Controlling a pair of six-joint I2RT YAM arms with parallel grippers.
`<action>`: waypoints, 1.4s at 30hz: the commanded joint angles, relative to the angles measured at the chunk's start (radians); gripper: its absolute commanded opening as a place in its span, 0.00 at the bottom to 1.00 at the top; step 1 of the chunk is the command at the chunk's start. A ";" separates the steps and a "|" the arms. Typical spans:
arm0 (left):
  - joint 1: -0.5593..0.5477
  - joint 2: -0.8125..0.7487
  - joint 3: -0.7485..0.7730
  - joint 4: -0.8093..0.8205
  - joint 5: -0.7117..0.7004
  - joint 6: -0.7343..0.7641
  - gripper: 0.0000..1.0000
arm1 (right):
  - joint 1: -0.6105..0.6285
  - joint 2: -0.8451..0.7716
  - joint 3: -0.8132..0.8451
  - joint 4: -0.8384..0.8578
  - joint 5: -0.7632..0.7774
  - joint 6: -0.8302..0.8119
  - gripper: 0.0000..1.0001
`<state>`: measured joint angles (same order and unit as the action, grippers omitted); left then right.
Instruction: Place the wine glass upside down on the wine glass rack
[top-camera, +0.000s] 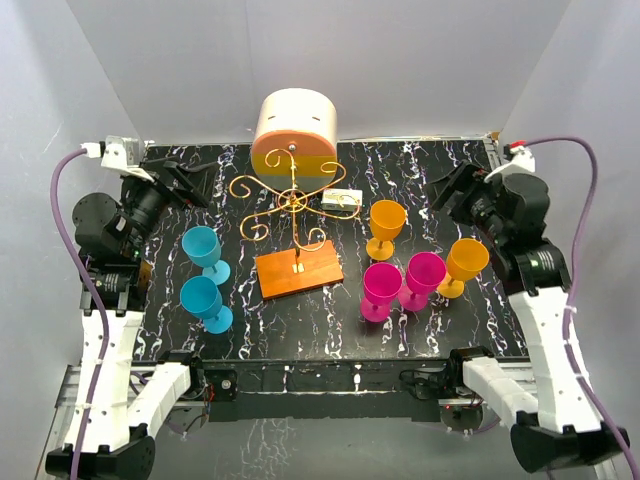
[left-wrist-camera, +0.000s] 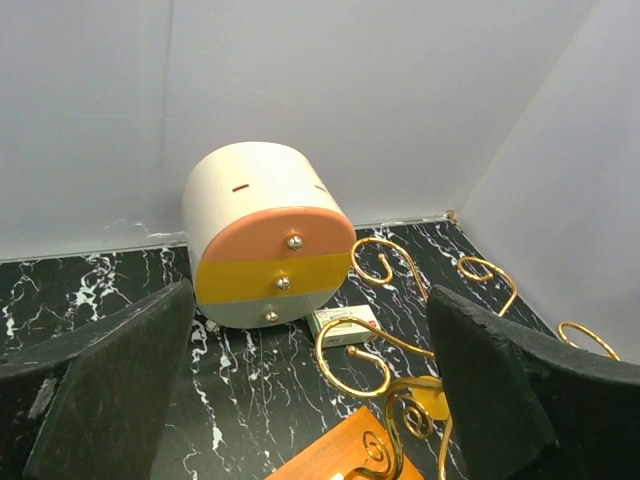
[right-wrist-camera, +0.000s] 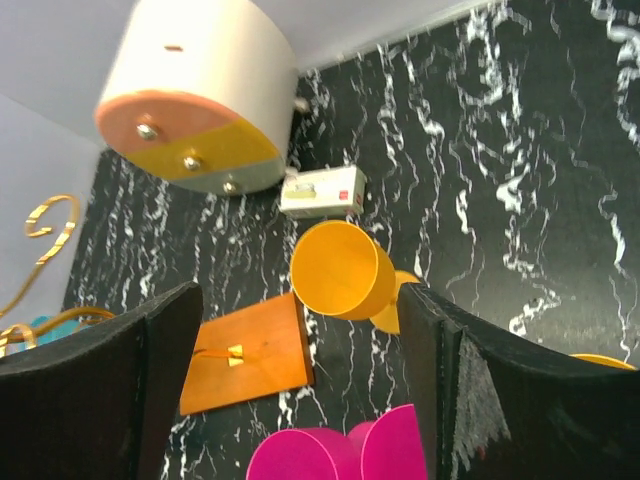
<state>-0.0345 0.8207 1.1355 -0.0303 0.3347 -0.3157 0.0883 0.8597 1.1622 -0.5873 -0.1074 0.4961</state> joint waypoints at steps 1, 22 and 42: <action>0.008 -0.026 -0.027 0.052 0.066 -0.008 0.99 | -0.009 0.101 0.030 -0.060 -0.047 -0.034 0.75; 0.010 -0.085 -0.034 0.066 0.143 0.017 0.99 | 0.207 0.608 0.273 -0.270 0.296 -0.072 0.47; 0.010 -0.079 -0.036 0.101 0.232 0.041 0.99 | 0.248 0.701 0.221 -0.209 0.370 -0.077 0.04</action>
<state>-0.0315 0.7422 1.0641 0.0486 0.5411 -0.2867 0.3340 1.5612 1.3838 -0.8562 0.2279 0.4198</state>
